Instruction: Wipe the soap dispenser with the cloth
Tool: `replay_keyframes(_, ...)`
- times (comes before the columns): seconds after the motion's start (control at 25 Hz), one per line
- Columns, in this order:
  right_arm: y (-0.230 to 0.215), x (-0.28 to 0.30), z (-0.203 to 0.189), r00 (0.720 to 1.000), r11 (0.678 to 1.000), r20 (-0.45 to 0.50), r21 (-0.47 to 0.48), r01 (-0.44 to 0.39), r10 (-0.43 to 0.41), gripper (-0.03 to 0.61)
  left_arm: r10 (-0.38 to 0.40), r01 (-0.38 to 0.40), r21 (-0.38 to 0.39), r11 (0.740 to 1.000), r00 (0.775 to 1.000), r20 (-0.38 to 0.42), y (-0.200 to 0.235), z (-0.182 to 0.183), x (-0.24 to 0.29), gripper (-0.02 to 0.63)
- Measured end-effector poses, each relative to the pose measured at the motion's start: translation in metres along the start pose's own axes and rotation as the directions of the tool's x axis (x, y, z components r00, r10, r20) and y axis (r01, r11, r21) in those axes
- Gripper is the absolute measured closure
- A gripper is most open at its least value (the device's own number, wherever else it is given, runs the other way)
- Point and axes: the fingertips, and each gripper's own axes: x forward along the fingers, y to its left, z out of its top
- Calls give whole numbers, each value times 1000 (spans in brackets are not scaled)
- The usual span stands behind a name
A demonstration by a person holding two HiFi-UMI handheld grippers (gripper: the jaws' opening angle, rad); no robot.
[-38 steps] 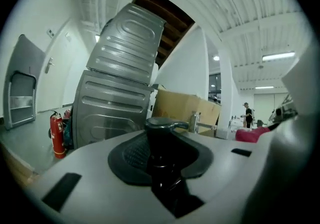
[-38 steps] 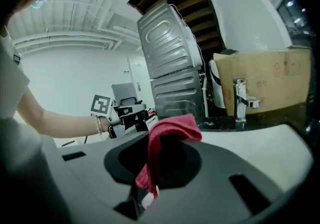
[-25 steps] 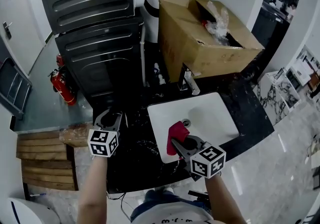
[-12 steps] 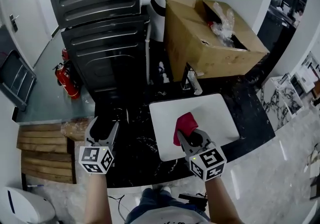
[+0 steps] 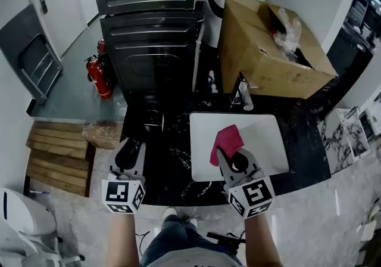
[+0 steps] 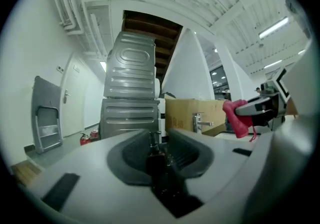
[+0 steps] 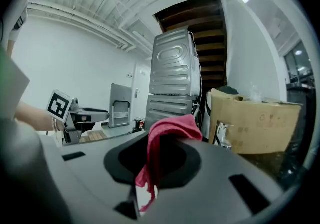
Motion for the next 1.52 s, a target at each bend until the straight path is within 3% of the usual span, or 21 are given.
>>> replay_keyframes(0.04,1,-2,2,1000,1000,7,-5,-4,4,531,27,-27,8,1000,1000,-7,0,1,-5,586)
replay_keyframes(0.08,2,-4,4,1000,1000,13,-13,-8,8,531,49,-49,11,999,999,-13,0,3,-10,601)
replay_keyframes(0.48,7,-27,30,996,998,94,-68,3,3,531,70,-75,46,996,992,100,-15,43,-39,601)
replay_keyframes(1.52,33,-59,59,989,992,147,-121,28,-10,532,48,-73,116,991,979,199,-28,88,-80,601)
